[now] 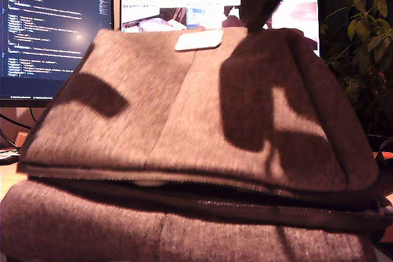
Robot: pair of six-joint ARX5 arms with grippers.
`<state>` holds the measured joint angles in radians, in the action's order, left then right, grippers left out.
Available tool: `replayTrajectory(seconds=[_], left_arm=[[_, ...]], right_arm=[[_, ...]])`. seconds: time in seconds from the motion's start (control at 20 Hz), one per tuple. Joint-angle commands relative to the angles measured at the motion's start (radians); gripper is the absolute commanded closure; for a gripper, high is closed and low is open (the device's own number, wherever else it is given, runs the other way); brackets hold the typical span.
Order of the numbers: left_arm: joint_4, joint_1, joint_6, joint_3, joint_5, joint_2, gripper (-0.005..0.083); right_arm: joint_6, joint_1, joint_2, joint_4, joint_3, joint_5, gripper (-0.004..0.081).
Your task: Pack the pair of socks inside the grey Google backpack
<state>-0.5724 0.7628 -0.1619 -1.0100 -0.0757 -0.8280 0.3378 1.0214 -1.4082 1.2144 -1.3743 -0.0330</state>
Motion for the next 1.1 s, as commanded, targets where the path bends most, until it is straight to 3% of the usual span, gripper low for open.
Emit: replayTrajectory(seconds=[0.0,0.05,0.1,0.2,0.25,0.35,0.45,0.55,0.65,0.8,1.05], left_arm=[[0.025,-0.001,0.046,0.007,0.004,-0.028,0.0793],[0.042,-0.003,0.074,0.007,0.003,-0.049,0.0793],[0.071,-0.010,0.086,0.007,0.003,-0.075,0.0793],[0.158,-0.047,0.177,0.007,0.008,-0.138,0.0793],[0.214,-0.077,0.213,0.007,0.022,-0.172,0.0793],[0.367,-0.149,0.246,0.008,0.103,-0.247,0.0793],[0.529,-0.227,0.251,0.008,0.200,-0.314,0.0793],[0.648,-0.296,0.251,0.008,0.277,-0.369,0.0793],[0.700,-0.359,0.251,0.008,0.319,-0.405,0.0793],[0.700,-0.451,0.269,0.008,0.346,-0.408,0.0793],[0.569,-0.599,0.280,0.014,0.447,-0.375,0.0793]], right_arm=[[-0.010,-0.010,0.029,-0.047,-0.015,0.001,0.0491],[-0.013,-0.029,0.038,-0.118,-0.015,0.000,0.0669],[-0.030,-0.059,0.042,-0.201,-0.015,0.000,0.0795],[-0.079,-0.132,0.042,-0.394,-0.015,-0.004,0.0783],[-0.110,-0.202,0.038,-0.504,-0.013,-0.004,0.0783],[-0.159,-0.291,0.031,-0.751,-0.011,-0.031,0.0783],[-0.158,-0.358,0.031,-0.996,-0.002,-0.110,0.0783],[-0.156,-0.422,0.031,-1.161,-0.001,-0.129,0.0783],[-0.138,-0.501,0.031,-1.223,0.003,-0.132,0.0783],[-0.121,-0.624,0.032,-1.218,0.045,-0.112,0.0783],[-0.130,-0.817,0.158,-1.255,0.269,0.006,0.0783]])
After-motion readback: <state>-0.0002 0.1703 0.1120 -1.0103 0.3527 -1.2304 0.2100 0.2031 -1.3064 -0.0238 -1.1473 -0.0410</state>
